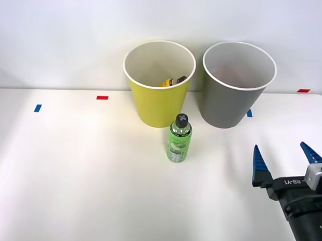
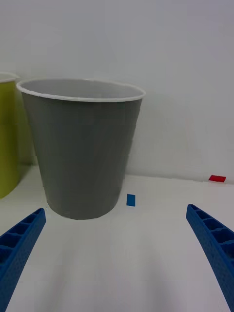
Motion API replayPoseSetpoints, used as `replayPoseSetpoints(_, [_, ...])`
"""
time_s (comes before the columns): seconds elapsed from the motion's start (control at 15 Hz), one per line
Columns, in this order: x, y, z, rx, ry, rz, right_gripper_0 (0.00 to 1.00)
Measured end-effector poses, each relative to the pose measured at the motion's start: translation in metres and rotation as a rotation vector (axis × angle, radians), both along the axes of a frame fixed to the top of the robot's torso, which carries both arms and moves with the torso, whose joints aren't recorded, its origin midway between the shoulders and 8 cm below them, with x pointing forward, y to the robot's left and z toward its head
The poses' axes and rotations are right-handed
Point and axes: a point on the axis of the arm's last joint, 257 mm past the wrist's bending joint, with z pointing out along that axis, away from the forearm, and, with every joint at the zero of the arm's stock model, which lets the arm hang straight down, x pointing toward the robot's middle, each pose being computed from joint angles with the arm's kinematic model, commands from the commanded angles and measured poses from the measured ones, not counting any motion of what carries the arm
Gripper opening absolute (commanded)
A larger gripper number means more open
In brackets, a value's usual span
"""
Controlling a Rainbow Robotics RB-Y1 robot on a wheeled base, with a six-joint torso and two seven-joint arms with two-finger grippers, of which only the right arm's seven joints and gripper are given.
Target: Put cans in the gray bin, plastic bottles in the light green bin
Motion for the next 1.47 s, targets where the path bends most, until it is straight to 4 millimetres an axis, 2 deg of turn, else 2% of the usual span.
replayPoseSetpoints(0.27, [-0.030,0.002,-0.023,0.115,0.043,0.002,1.00])
replayPoseSetpoints(0.53, [-0.058,0.008,-0.030,0.165,0.045,0.017,1.00])
replayPoseSetpoints(0.87, [-0.083,0.008,-0.036,0.165,0.043,0.001,1.00])
replayPoseSetpoints(1.27, [-0.105,0.010,-0.055,0.190,0.010,0.003,1.00])
replayPoseSetpoints(1.47, [-0.119,0.021,-0.067,0.146,-0.020,0.020,1.00])
